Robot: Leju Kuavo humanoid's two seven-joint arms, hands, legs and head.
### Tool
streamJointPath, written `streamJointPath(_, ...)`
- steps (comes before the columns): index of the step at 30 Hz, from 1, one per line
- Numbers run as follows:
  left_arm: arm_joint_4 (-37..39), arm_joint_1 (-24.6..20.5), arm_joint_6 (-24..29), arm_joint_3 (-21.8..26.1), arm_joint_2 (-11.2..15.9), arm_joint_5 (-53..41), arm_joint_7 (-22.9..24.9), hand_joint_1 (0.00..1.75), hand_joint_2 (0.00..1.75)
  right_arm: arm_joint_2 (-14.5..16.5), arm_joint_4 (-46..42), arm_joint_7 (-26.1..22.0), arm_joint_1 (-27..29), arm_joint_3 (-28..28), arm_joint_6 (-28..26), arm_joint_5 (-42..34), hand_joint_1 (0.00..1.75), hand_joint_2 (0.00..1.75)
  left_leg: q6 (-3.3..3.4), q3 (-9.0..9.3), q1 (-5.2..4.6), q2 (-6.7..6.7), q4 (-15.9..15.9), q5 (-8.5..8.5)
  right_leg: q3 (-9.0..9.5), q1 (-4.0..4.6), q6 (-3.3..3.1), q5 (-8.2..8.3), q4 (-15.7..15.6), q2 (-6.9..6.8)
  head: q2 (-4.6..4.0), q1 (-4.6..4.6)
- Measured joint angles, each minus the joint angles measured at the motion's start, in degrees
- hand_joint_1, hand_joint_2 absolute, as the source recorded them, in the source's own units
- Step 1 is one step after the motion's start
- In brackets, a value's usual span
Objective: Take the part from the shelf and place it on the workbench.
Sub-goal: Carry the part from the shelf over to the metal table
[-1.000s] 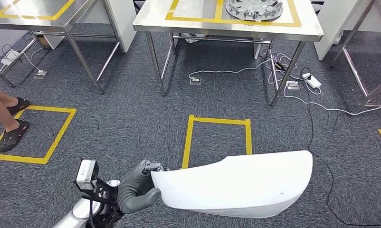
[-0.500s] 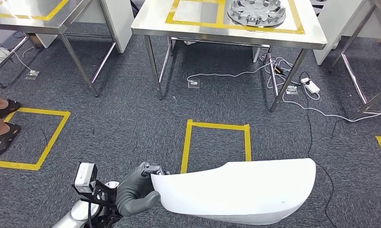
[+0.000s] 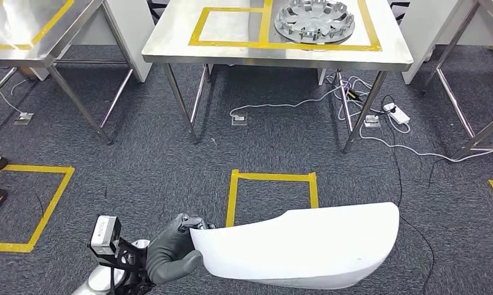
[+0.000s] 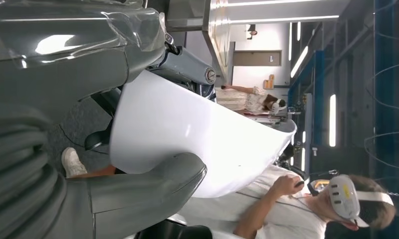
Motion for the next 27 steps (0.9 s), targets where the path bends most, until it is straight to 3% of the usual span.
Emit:
streamJointPath(2, 0.0, 0.39, -0.07, 0.23, 0.1, -0.09, -0.18, 1.75, 1.75, -0.01, 0.09, 0.18, 0.19, 0.11, -0.12, 0.22, 0.0, 0.0, 0.19, -4.12, -0.09, 0.0, 0.46, -5.16, 2.23, 0.32, -0.15, -1.85, -0.02, 0.58, 0.0, -0.01)
streamJointPath(3, 0.0, 0.53, -0.12, 0.29, 0.16, -0.13, -0.25, 1.75, 1.75, -0.02, 0.16, 0.27, 0.26, 0.17, -0.21, 0.32, 0.0, 0.0, 0.59, -5.36, -0.24, -0.01, -1.02, -6.06, 3.51, 0.54, -0.19, -2.83, -0.05, 0.82, 0.0, -0.03)
streamJointPath(4, 0.0, 0.63, -0.18, 0.32, 0.22, -0.15, -0.28, 1.75, 1.75, -0.03, 0.22, 0.34, 0.3, 0.21, -0.33, 0.39, 0.0, 0.0, 1.28, -6.14, -0.53, -0.04, -3.5, -4.64, 4.84, 0.81, -0.21, -3.84, -0.12, 0.96, 0.0, -0.03)
streamJointPath(7, -0.02, 1.07, -0.27, 0.5, 0.48, -0.2, -0.34, 1.75, 1.75, 0.3, 0.34, 0.45, 0.41, 0.35, -0.6, 0.52, 0.0, 0.0, 4.2, -6.17, -2.39, -0.94, -12.3, 9.61, 8.18, 1.23, -0.04, -6.68, -0.92, 1.38, 0.0, 0.16)
streamJointPath(8, -0.12, 1.22, -0.3, 0.62, 0.55, -0.25, -0.35, 1.75, 1.75, 0.41, 0.37, 0.5, 0.39, 0.4, -0.63, 0.54, 0.0, 0.0, 4.72, -5.43, -2.91, -1.4, -13.95, 12.63, 9.57, 1.36, 0.15, -7.15, -1.3, 1.52, 0.0, 0.19)
streamJointPath(9, -0.22, 1.27, -0.34, 0.75, 0.54, -0.25, -0.39, 1.75, 1.75, 0.41, 0.39, 0.53, 0.25, 0.44, -0.65, 0.55, 0.0, 0.0, 4.88, -4.45, -3.23, -1.85, -14.74, 13.18, 10.81, 1.62, 0.65, -7.1, -1.43, 1.65, 0.0, 0.21)
streamJointPath(11, -0.54, 1.04, -0.56, 0.96, 0.3, -0.27, -0.45, 1.75, 1.75, 0.33, 0.41, 0.52, 0.04, 0.5, -0.7, 0.62, 0.0, 0.0, 4.98, -1.76, -3.08, -1.98, -15.95, 12.25, 11.33, 1.7, 1.68, -6.0, 0.79, 1.43, 0.0, 0.09)
streamJointPath(12, -0.63, 0.9, -0.69, 1.0, 0.13, -0.26, -0.49, 1.75, 1.75, 0.28, 0.43, 0.48, -0.14, 0.54, -0.73, 0.66, 0.0, 0.0, 5.19, -0.77, -3.0, -1.95, -16.27, 11.85, 9.83, 1.65, 2.09, -5.48, 3.5, 1.19, 0.01, 0.11)
streamJointPath(14, -0.74, 0.84, -0.89, 1.0, -0.08, -0.31, -0.5, 1.75, 1.75, 0.13, 0.45, 0.38, -0.46, 0.6, -0.76, 0.74, 0.0, 0.0, 5.63, 0.34, -2.94, -1.92, -16.45, 11.09, 4.77, 1.61, 1.72, -6.38, 10.33, 0.7, 0.01, 0.19)
streamJointPath(16, -0.74, 0.88, -0.96, 0.96, -0.14, -0.31, -0.5, 1.75, 1.75, -0.1, 0.51, 0.36, -0.43, 0.63, -0.79, 0.75, 0.0, 0.0, 5.84, 1.09, -2.94, -2.12, -16.43, 9.98, -0.78, 1.56, 0.99, -10.31, 14.59, 0.57, 0.02, 0.23)
streamJointPath(17, -0.74, 0.89, -0.98, 0.96, -0.15, -0.32, -0.5, 1.75, 1.75, -0.21, 0.58, 0.36, -0.32, 0.65, -0.83, 0.76, 0.0, 0.0, 5.81, 1.74, -2.94, -2.25, -16.43, 9.31, -2.66, 1.5, 0.97, -12.34, 14.69, 0.54, 0.02, 0.24)
streamJointPath(18, -0.74, 0.9, -1.01, 0.96, -0.14, -0.32, -0.5, 1.75, 1.75, -0.3, 0.66, 0.36, -0.2, 0.68, -0.87, 0.8, 0.0, 0.0, 5.73, 2.59, -2.93, -2.35, -16.43, 8.55, -3.86, 1.41, 1.34, -13.47, 13.47, 0.51, 0.02, 0.25)
streamJointPath(19, -0.74, 0.92, -1.03, 0.97, -0.14, -0.33, -0.5, 1.75, 1.75, -0.38, 0.73, 0.36, -0.14, 0.7, -0.91, 0.89, 0.0, 0.0, 5.6, 3.58, -2.92, -2.39, -16.42, 7.75, -4.4, 1.31, 1.99, -12.99, 11.03, 0.46, 0.02, 0.27)
streamJointPath(20, -0.74, 0.94, -1.05, 0.98, -0.13, -0.37, -0.52, 1.75, 1.75, -0.44, 0.8, 0.36, -0.07, 0.72, -0.95, 0.97, 0.0, 0.0, 5.42, 4.46, -2.93, -2.4, -16.44, 6.9, -4.56, 1.21, 2.99, -10.36, 7.72, 0.37, 0.02, 0.29)
streamJointPath(21, -0.74, 0.97, -1.06, 0.98, -0.11, -0.43, -0.55, 1.75, 1.75, -0.48, 0.85, 0.35, 0.0, 0.74, -0.95, 1.06, 0.0, 0.0, 5.22, 5.42, -2.98, -2.41, -16.33, 5.94, -4.46, 1.11, 3.83, -6.56, 4.49, 0.19, 0.01, 0.28)
streamJointPath(22, -0.78, 1.04, -1.07, 1.03, -0.09, -0.51, -0.61, 1.75, 1.75, -0.5, 0.89, 0.38, 0.05, 0.76, -0.95, 1.14, 0.0, 0.0, 4.93, 6.01, -3.06, -2.42, -16.3, 5.04, -4.16, 1.15, 4.11, -3.05, 2.01, -0.08, 0.01, 0.3)
streamJointPath(23, -0.86, 1.1, -1.07, 1.09, -0.07, -0.62, -0.67, 1.75, 1.75, -0.52, 0.92, 0.4, 0.09, 0.8, -0.95, 1.18, 0.0, 0.0, 4.6, 6.49, -3.11, -2.45, -16.37, 4.21, -3.74, 1.25, 3.88, -0.4, 0.48, -0.25, 0.0, 0.26)
streamJointPath(24, -0.96, 1.15, -1.08, 1.15, -0.05, -0.73, -0.73, 1.75, 1.75, -0.54, 0.95, 0.43, 0.08, 0.84, -0.95, 1.22, 0.0, 0.0, 4.28, 7.06, -3.16, -2.42, -16.09, 3.79, -3.3, 1.35, 3.04, 0.79, -0.16, -0.35, 0.0, 0.25)
streamJointPath(27, -1.42, 1.3, -1.04, 1.31, -0.02, -0.87, -0.95, 1.75, 1.75, -0.44, 1.08, 0.48, -0.03, 0.98, -0.93, 1.4, 0.0, 0.0, 3.31, 7.66, -3.15, -1.84, -13.8, 2.95, -1.12, 0.85, 0.23, 1.55, -0.66, -0.21, 0.01, 0.06)
